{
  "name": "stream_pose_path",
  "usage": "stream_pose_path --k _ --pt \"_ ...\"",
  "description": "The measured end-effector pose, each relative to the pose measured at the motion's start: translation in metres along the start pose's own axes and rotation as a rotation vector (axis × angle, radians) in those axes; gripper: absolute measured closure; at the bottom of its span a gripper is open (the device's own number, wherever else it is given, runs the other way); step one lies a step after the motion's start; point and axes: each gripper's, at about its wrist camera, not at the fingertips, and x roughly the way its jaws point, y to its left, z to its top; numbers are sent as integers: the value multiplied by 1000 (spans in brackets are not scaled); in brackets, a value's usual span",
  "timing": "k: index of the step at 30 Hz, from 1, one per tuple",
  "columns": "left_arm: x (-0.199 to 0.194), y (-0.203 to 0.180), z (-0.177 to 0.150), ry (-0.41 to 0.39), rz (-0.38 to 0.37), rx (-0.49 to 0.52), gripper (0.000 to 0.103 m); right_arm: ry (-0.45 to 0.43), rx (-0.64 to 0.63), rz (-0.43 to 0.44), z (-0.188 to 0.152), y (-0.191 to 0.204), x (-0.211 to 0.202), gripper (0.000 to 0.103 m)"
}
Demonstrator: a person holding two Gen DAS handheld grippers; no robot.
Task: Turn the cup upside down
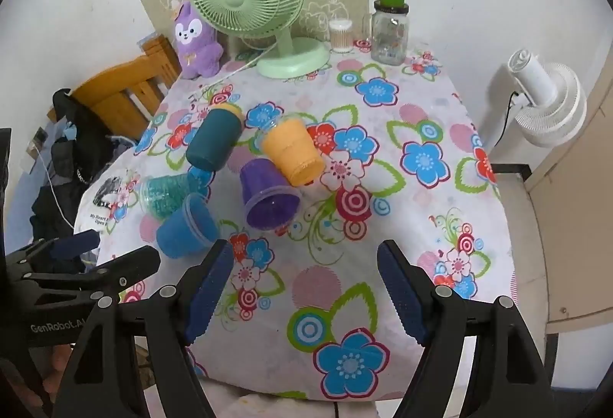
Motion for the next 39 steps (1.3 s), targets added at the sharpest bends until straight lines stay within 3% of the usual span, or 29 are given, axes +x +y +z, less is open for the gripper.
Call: stream_pose_path --k 18,39 --pt "-13 -8 5 -27 15 75 0 -20 35 -34 4 0 -12 23" --pt "-13 -13 1 -25 15 50 0 -21 -6 -28 4 -11 -16 23"
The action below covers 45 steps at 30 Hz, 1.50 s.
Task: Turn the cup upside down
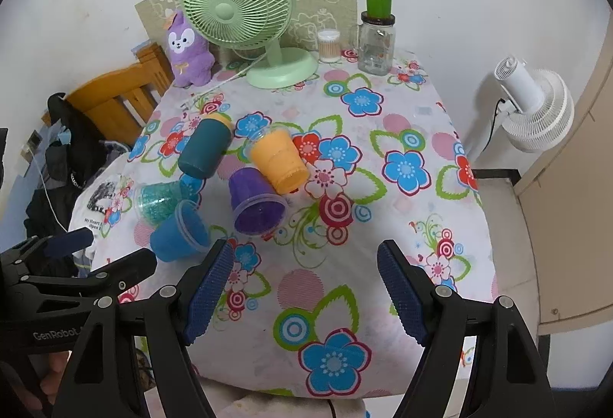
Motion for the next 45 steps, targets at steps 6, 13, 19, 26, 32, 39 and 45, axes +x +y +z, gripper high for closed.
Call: stream_pose_path --k 6,13,19,26,32,39,45 --pt "1 -9 6 -13 32 -16 0 3 -25 16 8 -4 4 23" --pt "3 -10 10 -20 56 -45 0 12 -54 34 17 -5 10 23" --pt "8 4 13 8 62 -79 0 48 -67 46 26 7 24 23" --pt "24 33 24 53 87 -103 0 63 -59 34 38 33 39 23" --pt "36 59 35 75 94 -122 0 76 -33 16 53 50 57 23" --pt "66 83 50 137 89 -122 0 122 -44 -2 64 72 89 23" --pt "94 96 66 181 81 -110 0 156 -36 -9 73 85 118 23"
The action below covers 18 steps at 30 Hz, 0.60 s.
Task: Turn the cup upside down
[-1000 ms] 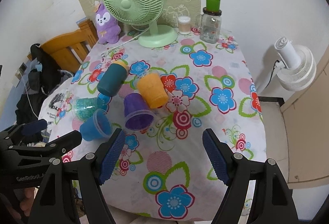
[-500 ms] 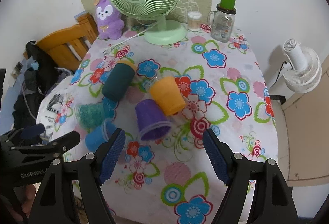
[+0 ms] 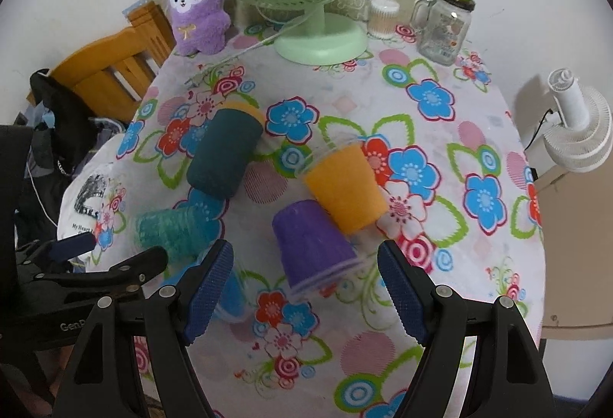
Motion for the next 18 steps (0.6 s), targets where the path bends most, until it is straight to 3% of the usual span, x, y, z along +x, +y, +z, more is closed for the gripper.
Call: stream_pose_path --k 7,16,18 --pt "27 3 22 42 9 33 0 35 15 -11 15 7 29 23" --pt "63 13 27 124 22 -17 0 101 4 -26 23 10 63 23" --pt "68 15 28 137 -13 -43 0 107 -6 -30 25 11 67 23"
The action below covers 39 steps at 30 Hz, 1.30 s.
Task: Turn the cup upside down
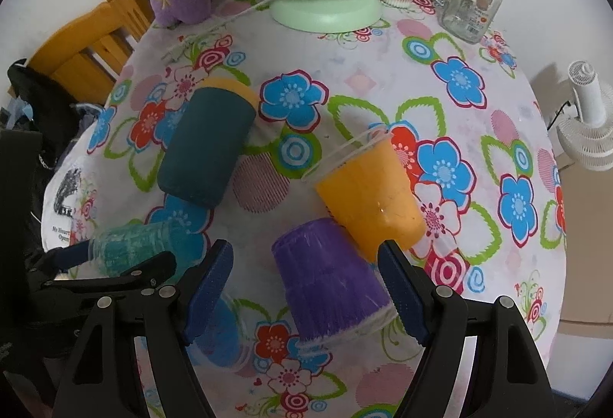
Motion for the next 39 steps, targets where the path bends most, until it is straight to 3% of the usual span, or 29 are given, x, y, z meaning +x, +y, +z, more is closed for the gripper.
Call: stream_pose_path --k 17,33,39 --pt "16 0 3 31 -12 -54 0 29 -41 6 14 0 13 23" --pt "3 -6 3 37 45 317 0 8 69 -9 7 8 0 23" --pt "-1 6 22 22 -40 284 0 12 127 -35 5 12 1 23"
